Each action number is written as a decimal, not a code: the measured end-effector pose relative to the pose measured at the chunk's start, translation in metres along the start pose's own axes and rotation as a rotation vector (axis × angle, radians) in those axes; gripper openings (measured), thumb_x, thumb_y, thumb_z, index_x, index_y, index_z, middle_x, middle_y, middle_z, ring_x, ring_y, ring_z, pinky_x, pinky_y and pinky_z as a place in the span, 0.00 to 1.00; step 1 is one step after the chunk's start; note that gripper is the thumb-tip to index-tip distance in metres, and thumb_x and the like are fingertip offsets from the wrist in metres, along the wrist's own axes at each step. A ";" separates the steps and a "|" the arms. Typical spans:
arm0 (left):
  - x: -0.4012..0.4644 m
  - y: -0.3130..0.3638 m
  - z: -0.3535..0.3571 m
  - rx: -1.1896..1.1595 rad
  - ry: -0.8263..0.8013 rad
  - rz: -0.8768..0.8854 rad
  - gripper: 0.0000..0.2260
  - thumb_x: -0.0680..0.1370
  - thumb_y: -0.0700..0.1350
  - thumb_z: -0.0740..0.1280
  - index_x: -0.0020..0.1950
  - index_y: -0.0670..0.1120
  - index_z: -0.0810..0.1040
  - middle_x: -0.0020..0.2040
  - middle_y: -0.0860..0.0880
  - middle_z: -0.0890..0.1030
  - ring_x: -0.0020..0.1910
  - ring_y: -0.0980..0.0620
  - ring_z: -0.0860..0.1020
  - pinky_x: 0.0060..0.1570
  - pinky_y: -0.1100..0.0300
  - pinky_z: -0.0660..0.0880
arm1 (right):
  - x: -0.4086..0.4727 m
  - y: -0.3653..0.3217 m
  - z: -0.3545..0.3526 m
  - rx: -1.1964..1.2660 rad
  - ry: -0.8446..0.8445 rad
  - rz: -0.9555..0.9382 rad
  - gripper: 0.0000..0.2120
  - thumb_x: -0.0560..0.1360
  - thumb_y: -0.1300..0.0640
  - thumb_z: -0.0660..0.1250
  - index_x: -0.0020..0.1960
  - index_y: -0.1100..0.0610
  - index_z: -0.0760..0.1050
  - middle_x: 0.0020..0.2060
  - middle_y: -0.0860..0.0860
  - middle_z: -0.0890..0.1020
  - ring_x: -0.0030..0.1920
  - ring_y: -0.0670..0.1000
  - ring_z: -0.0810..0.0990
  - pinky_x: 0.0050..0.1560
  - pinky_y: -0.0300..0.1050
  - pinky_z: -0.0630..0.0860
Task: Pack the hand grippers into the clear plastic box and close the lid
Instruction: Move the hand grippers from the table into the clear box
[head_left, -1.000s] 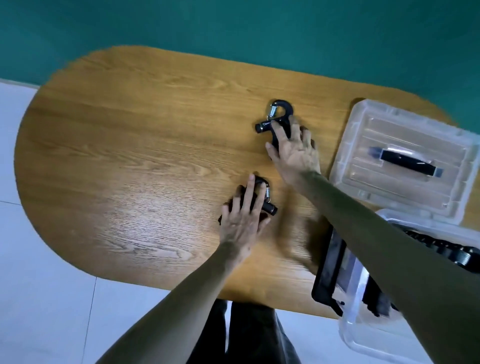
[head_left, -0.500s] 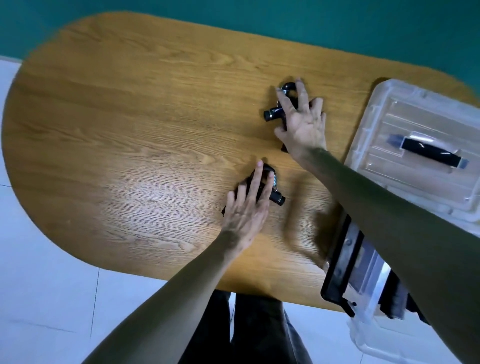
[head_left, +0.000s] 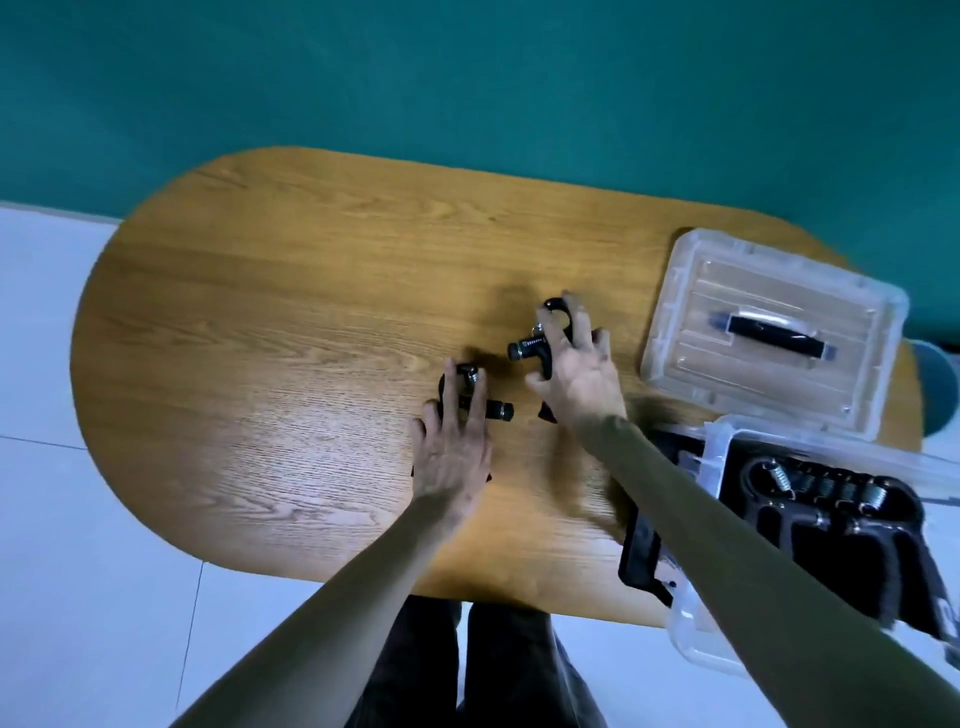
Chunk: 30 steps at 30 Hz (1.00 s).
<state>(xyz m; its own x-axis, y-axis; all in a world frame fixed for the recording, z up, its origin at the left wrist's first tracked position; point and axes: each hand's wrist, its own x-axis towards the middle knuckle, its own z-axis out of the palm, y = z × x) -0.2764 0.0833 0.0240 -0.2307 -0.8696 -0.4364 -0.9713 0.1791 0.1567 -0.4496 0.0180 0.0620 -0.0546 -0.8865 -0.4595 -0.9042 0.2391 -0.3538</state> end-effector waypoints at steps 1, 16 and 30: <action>-0.002 -0.001 -0.004 -0.013 0.017 -0.019 0.30 0.85 0.51 0.52 0.83 0.49 0.40 0.82 0.39 0.39 0.57 0.41 0.69 0.56 0.47 0.71 | -0.011 0.001 0.005 -0.037 -0.013 -0.027 0.39 0.76 0.52 0.68 0.80 0.48 0.52 0.80 0.53 0.48 0.67 0.65 0.65 0.62 0.57 0.73; -0.084 0.021 -0.094 -0.168 0.230 -0.034 0.29 0.83 0.50 0.59 0.83 0.49 0.54 0.82 0.37 0.49 0.50 0.43 0.69 0.48 0.49 0.70 | -0.161 -0.046 -0.058 0.063 0.167 0.110 0.36 0.78 0.53 0.65 0.81 0.48 0.51 0.81 0.48 0.42 0.68 0.66 0.65 0.64 0.57 0.71; -0.112 0.139 -0.108 -0.240 0.313 0.176 0.30 0.83 0.48 0.61 0.83 0.51 0.52 0.83 0.39 0.47 0.50 0.46 0.70 0.51 0.49 0.73 | -0.250 0.043 -0.057 0.186 0.484 0.250 0.35 0.74 0.57 0.71 0.78 0.59 0.62 0.79 0.54 0.58 0.66 0.64 0.72 0.64 0.58 0.72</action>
<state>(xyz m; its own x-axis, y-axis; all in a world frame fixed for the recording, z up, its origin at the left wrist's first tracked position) -0.3791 0.1557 0.1907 -0.3268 -0.9397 -0.1005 -0.8692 0.2571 0.4224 -0.4992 0.2275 0.2077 -0.4844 -0.8639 -0.1383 -0.7516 0.4918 -0.4395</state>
